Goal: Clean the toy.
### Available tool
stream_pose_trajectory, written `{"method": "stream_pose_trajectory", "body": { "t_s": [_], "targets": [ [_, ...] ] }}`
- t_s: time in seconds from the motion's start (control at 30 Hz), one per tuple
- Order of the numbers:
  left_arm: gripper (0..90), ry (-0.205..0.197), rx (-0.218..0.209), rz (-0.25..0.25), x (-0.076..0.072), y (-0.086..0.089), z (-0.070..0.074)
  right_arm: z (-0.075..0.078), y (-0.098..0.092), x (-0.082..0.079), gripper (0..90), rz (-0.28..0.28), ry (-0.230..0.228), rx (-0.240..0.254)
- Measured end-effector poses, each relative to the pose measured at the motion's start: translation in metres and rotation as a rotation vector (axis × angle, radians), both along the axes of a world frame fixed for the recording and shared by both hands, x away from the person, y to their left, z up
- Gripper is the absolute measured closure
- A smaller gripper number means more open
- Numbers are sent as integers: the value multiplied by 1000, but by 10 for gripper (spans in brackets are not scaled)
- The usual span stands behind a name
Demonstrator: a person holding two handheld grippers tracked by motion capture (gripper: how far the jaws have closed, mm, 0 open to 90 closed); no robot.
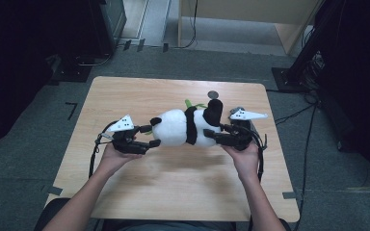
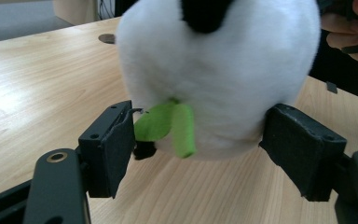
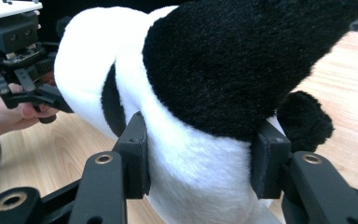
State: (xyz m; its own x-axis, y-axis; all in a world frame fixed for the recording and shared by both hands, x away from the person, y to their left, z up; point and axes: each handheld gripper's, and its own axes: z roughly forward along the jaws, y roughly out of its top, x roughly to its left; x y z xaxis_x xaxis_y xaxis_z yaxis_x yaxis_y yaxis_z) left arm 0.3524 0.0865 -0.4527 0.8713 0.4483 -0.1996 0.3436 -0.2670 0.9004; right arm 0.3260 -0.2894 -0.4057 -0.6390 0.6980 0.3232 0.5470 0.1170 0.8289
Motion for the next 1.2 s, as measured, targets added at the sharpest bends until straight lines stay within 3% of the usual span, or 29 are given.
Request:
{"method": "stream_pose_trajectory", "body": {
  "t_s": [0.13,0.2,0.33,0.4,0.53,0.67,0.77,0.9,1.0,1.1,1.2],
  "targets": [
    [224,-14,25,-17,-3,-8,-2,1,2,1,507,6,-3,18],
    [189,-24,47,11,-4,-11,-3,1,6,0,509,21,-1,18],
    [175,-29,51,53,-2,-13,-5,1,16,-3,515,41,-15,12],
    [223,-33,54,75,-2,-12,-3,0,19,-3,514,48,-11,11],
    [400,21,19,109,-1,-10,2,-2,19,-1,494,47,2,25],
    [535,37,11,118,-4,-11,9,-2,16,0,366,34,-45,12],
    [566,83,-38,106,0,-5,12,-2,12,0,294,48,-113,5],
    [581,87,-51,104,4,6,20,-8,5,0,262,82,-138,51],
    [582,95,-59,121,6,13,25,-15,5,0,223,101,-167,15],
    [581,118,-95,130,8,18,28,-24,9,1,215,108,-181,-37],
    [580,154,-123,113,10,19,30,-29,19,1,175,187,-203,-89]
  ]
}}
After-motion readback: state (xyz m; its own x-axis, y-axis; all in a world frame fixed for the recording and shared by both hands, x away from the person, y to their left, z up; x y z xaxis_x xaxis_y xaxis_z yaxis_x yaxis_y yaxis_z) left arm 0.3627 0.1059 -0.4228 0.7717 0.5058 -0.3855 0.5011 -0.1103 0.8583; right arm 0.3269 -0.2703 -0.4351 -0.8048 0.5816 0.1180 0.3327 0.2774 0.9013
